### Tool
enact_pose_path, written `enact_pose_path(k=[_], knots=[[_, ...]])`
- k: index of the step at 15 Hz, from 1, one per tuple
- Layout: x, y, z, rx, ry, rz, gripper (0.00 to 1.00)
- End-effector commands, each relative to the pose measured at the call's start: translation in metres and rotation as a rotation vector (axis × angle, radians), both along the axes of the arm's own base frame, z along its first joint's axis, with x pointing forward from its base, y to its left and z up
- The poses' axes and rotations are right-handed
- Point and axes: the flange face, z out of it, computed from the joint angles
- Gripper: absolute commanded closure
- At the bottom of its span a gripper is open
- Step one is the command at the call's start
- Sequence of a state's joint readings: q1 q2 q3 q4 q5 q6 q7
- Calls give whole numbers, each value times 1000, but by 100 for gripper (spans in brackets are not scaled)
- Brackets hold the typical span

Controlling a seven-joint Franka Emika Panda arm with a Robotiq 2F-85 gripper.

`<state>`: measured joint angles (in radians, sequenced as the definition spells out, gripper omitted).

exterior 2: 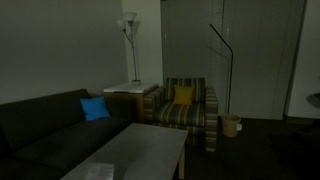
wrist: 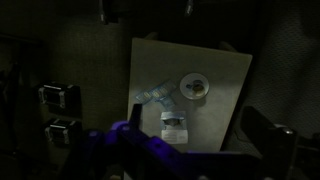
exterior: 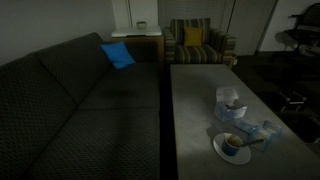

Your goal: Use the spoon to stir in the cup

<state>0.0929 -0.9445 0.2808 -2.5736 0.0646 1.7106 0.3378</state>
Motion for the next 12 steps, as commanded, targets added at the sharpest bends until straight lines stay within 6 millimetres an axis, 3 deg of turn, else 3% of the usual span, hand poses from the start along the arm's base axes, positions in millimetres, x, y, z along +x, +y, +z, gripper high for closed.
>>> enact_pose_path(k=[1, 12], knots=[[0, 0, 1, 0, 1, 0, 0], [0, 0, 1, 0, 1, 0, 0]])
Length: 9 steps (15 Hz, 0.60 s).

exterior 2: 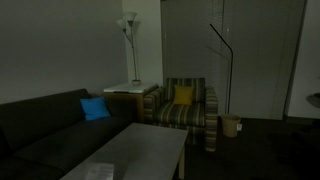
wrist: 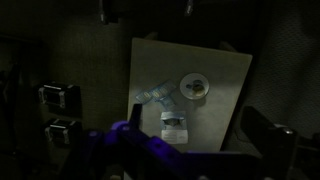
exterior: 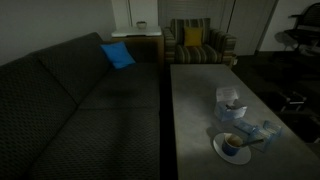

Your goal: Use the spoon to stir in the cup

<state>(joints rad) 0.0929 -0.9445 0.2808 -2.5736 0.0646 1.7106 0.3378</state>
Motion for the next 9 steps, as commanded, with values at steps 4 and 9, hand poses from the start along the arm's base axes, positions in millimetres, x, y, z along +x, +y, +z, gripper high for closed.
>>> enact_pose_path(k=[4, 9], knots=[[0, 0, 1, 0, 1, 0, 0], [5, 3, -8, -4, 3, -49, 0]])
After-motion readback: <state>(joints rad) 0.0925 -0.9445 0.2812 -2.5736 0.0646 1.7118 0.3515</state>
